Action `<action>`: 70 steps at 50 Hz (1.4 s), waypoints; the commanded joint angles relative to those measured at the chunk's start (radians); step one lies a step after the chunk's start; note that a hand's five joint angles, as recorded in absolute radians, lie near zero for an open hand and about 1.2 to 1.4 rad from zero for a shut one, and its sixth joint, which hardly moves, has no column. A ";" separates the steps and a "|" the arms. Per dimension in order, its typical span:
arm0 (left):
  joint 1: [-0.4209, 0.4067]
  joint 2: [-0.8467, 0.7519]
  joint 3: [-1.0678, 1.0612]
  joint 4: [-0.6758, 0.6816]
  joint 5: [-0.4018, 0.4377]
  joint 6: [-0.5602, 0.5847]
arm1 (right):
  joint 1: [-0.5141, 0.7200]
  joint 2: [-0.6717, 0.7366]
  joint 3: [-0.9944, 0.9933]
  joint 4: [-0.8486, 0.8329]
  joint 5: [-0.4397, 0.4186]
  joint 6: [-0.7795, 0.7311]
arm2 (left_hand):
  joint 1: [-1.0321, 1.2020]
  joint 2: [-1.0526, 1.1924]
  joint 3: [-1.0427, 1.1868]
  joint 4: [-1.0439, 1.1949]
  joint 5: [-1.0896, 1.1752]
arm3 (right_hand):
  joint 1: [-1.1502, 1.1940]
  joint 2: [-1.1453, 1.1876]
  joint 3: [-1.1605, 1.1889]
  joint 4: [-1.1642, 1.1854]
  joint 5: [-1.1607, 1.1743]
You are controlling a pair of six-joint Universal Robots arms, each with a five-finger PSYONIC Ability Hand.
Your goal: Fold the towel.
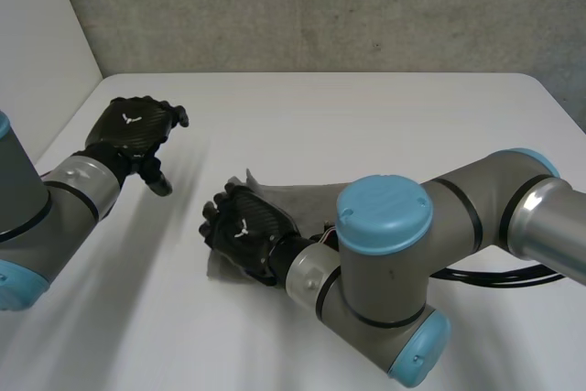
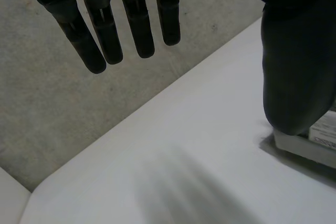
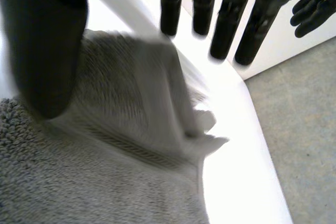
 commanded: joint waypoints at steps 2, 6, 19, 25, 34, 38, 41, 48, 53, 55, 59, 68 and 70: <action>-0.068 -0.012 0.016 0.000 0.000 -0.006 | -0.139 -0.188 0.075 0.006 0.005 0.226 | -0.062 -0.069 -0.055 -0.076 -0.236 | -0.132 -0.119 -0.138 -0.130 -0.089; -0.137 -0.012 0.029 0.002 -0.008 -0.029 | -0.214 -0.305 0.166 0.006 0.006 0.312 | -0.062 -0.069 -0.055 -0.076 -0.236 | -0.132 -0.119 -0.138 -0.130 -0.089; -0.305 -0.112 0.055 0.002 -0.037 -0.079 | -0.409 -0.394 0.428 0.002 -0.003 0.326 | -0.062 -0.069 -0.055 -0.076 -0.236 | -0.132 -0.119 -0.138 -0.130 -0.089; -0.313 -0.147 0.059 0.002 -0.092 -0.076 | -0.492 -0.385 0.523 -0.009 -0.021 0.323 | -0.062 -0.069 -0.055 -0.076 -0.236 | 0.060 0.073 0.054 0.061 0.103; -0.310 -0.150 0.065 0.002 -0.095 -0.078 | -0.538 -0.353 0.567 -0.029 -0.047 0.305 | -0.062 -0.069 -0.055 -0.076 -0.236 | 0.155 0.167 0.148 0.156 0.197; -0.309 -0.150 0.065 0.002 -0.097 -0.079 | -0.539 -0.316 0.570 -0.046 -0.044 0.299 | -0.060 -0.066 -0.052 -0.073 -0.233 | 0.225 0.237 0.218 0.226 0.268; -0.307 -0.150 0.065 0.002 -0.098 -0.081 | -0.542 -0.301 0.570 -0.050 -0.044 0.299 | -0.062 -0.069 -0.055 -0.076 -0.236 | 0.368 0.381 0.362 0.369 0.411; -0.303 -0.150 0.065 0.002 -0.098 -0.082 | -0.539 -0.287 0.565 -0.070 -0.029 0.292 | -0.060 -0.066 -0.052 -0.073 -0.233 | 0.886 0.898 0.879 0.887 0.928; -0.301 -0.141 0.065 0.002 -0.098 -0.082 | -0.526 -0.314 0.567 -0.122 0.043 0.220 | -0.062 -0.069 -0.055 -0.076 -0.236 | 1.090 1.103 1.084 1.091 1.133; -0.299 -0.135 0.070 0.002 -0.100 -0.082 | -0.513 -0.351 0.559 -0.133 0.095 0.130 | -0.062 -0.069 -0.055 -0.076 -0.236 | 1.090 1.103 1.084 1.091 1.133; -0.289 -0.130 0.081 0.000 -0.106 -0.082 | -0.426 -0.365 0.524 -0.132 0.121 0.035 | -0.062 -0.069 -0.055 -0.076 -0.236 | 1.090 1.103 1.084 1.091 1.133; -0.183 -0.028 0.088 -0.004 -0.107 -0.090 | -0.093 -0.232 0.288 -0.129 0.125 -0.145 | -0.068 -0.074 -0.061 -0.082 -0.241 | 1.090 1.103 1.084 1.091 1.133; -0.162 -0.009 0.085 -0.006 -0.107 -0.092 | -0.064 -0.204 0.251 -0.127 0.115 -0.161 | -0.071 -0.077 -0.064 -0.085 -0.244 | 1.090 1.103 1.084 1.091 1.133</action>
